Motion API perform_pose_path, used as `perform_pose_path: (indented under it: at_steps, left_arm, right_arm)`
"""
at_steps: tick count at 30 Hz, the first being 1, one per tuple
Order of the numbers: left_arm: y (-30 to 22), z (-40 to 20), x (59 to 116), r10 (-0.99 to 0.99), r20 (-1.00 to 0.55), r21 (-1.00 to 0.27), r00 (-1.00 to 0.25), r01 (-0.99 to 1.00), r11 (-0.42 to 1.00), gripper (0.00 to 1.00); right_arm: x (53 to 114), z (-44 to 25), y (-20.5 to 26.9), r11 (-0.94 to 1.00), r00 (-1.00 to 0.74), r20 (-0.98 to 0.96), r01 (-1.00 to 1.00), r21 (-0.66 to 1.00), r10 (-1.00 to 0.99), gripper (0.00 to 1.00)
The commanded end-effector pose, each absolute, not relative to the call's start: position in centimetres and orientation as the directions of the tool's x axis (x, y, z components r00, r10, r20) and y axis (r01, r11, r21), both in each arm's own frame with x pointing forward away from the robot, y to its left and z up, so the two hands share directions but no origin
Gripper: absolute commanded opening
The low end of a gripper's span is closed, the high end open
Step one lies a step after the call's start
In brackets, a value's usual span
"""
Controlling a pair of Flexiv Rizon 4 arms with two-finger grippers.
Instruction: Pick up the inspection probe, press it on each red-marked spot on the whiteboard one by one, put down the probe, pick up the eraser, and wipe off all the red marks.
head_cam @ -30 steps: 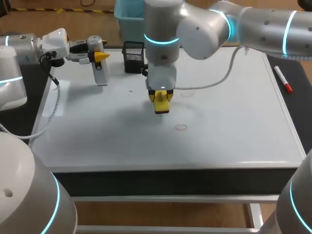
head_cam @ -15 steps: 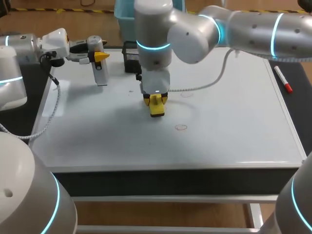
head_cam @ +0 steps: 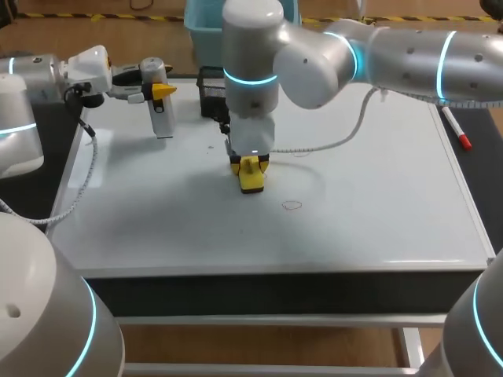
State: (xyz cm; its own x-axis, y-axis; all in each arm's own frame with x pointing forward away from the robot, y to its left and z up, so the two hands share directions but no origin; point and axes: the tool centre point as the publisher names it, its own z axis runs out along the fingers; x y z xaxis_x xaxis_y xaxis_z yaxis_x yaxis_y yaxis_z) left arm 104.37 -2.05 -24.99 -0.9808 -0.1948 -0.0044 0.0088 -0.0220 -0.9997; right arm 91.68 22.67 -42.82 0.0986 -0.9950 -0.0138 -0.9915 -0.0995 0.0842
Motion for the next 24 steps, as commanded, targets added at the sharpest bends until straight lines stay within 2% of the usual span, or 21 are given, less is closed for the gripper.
perform_pose_path:
  at_steps: [1,24]
  left_arm:
    - [-2.1,-24.9,104.5,-0.194,-0.005,-1.000,-0.981,0.010,-0.024,0.00]
    - [-2.1,-24.9,104.5,-0.194,-0.005,-1.000,-0.981,0.010,-0.024,0.00]
  right_arm:
    - [91.8,-42.6,22.4,-0.097,0.098,0.001,-0.992,0.078,-0.995,0.00]
    - [92.4,-43.2,17.6,0.000,0.002,0.032,-0.996,0.088,-0.999,0.00]
